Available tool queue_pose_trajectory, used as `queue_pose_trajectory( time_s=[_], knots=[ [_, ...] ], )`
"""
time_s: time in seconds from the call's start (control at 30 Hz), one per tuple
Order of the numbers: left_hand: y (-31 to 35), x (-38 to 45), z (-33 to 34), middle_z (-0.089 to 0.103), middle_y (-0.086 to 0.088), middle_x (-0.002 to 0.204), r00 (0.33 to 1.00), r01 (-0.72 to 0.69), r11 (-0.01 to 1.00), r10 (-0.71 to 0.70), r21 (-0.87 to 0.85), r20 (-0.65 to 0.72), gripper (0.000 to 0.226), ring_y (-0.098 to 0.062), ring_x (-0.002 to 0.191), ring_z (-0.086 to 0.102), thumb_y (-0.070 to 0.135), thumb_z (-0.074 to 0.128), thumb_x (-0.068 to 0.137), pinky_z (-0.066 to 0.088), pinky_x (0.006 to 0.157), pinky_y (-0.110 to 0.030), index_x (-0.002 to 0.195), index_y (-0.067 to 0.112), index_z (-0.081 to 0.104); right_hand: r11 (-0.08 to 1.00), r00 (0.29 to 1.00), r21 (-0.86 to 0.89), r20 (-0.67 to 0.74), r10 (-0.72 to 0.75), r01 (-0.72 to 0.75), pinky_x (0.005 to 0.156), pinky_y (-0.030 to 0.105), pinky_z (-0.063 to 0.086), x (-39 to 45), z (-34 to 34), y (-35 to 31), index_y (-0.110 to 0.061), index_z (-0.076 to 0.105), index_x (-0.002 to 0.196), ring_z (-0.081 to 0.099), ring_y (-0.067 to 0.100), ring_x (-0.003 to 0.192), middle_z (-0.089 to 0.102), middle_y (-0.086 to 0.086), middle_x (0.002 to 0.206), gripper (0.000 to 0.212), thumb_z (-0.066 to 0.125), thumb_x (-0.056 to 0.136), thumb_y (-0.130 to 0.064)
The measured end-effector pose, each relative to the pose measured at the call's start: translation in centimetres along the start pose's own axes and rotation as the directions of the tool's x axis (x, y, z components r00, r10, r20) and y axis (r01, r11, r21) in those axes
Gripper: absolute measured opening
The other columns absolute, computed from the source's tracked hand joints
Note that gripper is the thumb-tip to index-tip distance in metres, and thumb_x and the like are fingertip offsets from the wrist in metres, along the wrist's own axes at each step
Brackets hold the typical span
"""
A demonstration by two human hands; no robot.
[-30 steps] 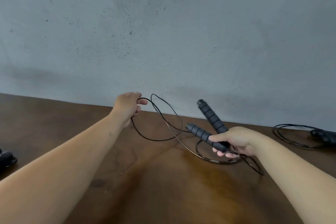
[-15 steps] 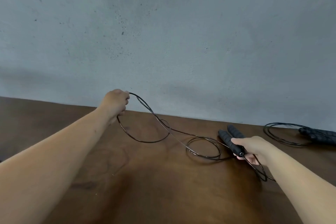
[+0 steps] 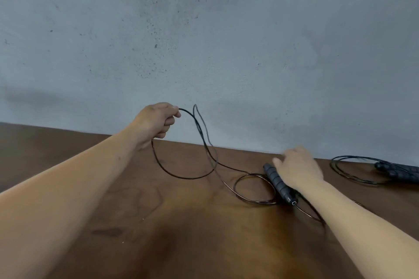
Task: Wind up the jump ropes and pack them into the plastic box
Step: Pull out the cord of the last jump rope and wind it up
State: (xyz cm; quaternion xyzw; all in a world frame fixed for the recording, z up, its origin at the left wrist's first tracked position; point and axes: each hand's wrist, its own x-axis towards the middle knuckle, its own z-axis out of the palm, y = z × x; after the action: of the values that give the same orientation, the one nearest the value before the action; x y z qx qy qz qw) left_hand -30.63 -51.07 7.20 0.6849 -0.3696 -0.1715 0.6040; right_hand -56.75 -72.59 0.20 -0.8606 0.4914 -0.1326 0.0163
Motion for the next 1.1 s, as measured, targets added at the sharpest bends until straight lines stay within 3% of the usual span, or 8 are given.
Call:
queue_pose_trajectory(
  time_s=[0.17,0.27,0.37,0.53,0.67,0.8,0.97,1.1],
  knots=[
    [2.7,-0.7,0.2,0.029,0.005,0.057,0.993,-0.108,0.993,0.11,-0.047,0.05,0.024,-0.012,0.049,0.02,0.029,0.047,0.102,0.017,0.045,-0.024,0.091,0.011,0.059,0.765,0.881,0.546,0.099,-0.463,0.341,0.1,0.031,0.04,-0.7,-1.6,-9.6,-0.023,0.057,0.134,0.051,0.012,0.12,0.054,-0.006,0.129,0.042,0.049,0.098,-0.044],
    [4.3,-1.1,-1.1,0.031,0.005,0.059,0.987,-0.163,0.986,0.163,-0.015,0.012,0.026,-0.013,0.05,0.023,0.033,0.047,0.102,0.022,0.047,-0.024,0.092,0.013,0.061,0.748,0.858,0.512,0.042,-0.512,0.421,0.074,0.028,0.046,0.0,-2.7,-12.3,-0.012,0.071,0.092,0.061,0.013,0.081,0.067,-0.002,0.089,0.032,0.06,0.094,-0.042],
    [4.2,-1.4,-3.6,0.044,0.001,0.064,0.962,-0.181,0.938,0.231,0.295,-0.143,0.028,-0.014,0.053,0.035,0.04,0.052,0.098,0.03,0.051,-0.025,0.087,0.02,0.069,0.781,0.861,0.443,0.036,-0.507,0.441,0.05,0.025,0.029,1.4,-7.0,-12.5,-0.018,0.059,0.06,0.037,0.008,0.045,0.042,-0.007,0.05,0.04,0.068,0.088,-0.046],
    [2.3,-1.5,-6.9,0.041,0.0,0.057,0.94,-0.076,0.837,0.241,0.542,-0.24,0.038,-0.016,0.049,0.036,0.048,0.06,0.092,0.029,0.05,-0.025,0.08,0.013,0.068,0.731,0.845,0.495,-0.011,-0.535,0.469,0.062,0.019,0.045,2.5,-15.1,-12.4,-0.026,0.075,0.085,0.059,0.008,0.064,0.072,-0.009,0.085,0.024,0.061,0.093,-0.043],
    [1.4,-0.4,-8.1,0.041,-0.002,0.059,0.899,-0.044,0.922,0.204,0.384,-0.387,0.036,-0.02,0.051,0.036,0.045,0.058,0.094,0.031,0.055,-0.028,0.077,0.014,0.066,0.742,0.883,0.479,-0.22,-0.416,0.469,0.043,0.012,0.038,3.4,-19.8,-12.7,-0.015,0.069,0.088,0.052,0.004,0.043,0.068,-0.005,0.074,0.027,0.053,0.1,-0.033],
    [0.1,0.9,-9.1,0.045,-0.006,0.063,0.884,0.07,0.977,0.032,0.201,-0.466,0.036,-0.025,0.053,0.039,0.037,0.055,0.097,0.039,0.061,-0.033,0.082,0.006,0.067,0.645,0.922,0.688,-0.383,-0.065,0.331,0.037,0.018,0.03,5.1,-23.7,-11.9,-0.016,0.055,0.08,0.046,0.01,0.037,0.059,0.001,0.066,0.028,0.041,0.101,-0.029],
    [-2.5,1.3,-10.1,0.053,-0.009,0.07,0.922,0.224,0.912,-0.084,0.343,-0.379,0.036,-0.026,0.061,0.049,0.042,0.059,0.094,0.045,0.064,-0.033,0.08,0.011,0.068,0.266,0.924,0.928,-0.32,0.208,0.261,0.037,0.013,0.018,6.5,-28.5,-9.5,-0.023,0.041,0.076,0.029,0.007,0.029,0.048,-0.003,0.063,0.027,0.03,0.1,-0.019],
    [-3.9,1.1,-9.6,0.044,-0.005,0.066,0.873,0.473,0.861,-0.43,0.185,-0.229,0.026,-0.02,0.052,0.038,0.028,0.069,0.09,0.03,0.048,-0.021,0.08,0.008,0.057,0.242,0.869,0.899,-0.422,0.259,0.365,0.04,0.014,0.017,5.7,-31.3,-8.4,-0.023,0.051,0.088,0.025,0.009,0.03,0.045,-0.004,0.061,0.015,0.04,0.098,-0.021]
  ],
)
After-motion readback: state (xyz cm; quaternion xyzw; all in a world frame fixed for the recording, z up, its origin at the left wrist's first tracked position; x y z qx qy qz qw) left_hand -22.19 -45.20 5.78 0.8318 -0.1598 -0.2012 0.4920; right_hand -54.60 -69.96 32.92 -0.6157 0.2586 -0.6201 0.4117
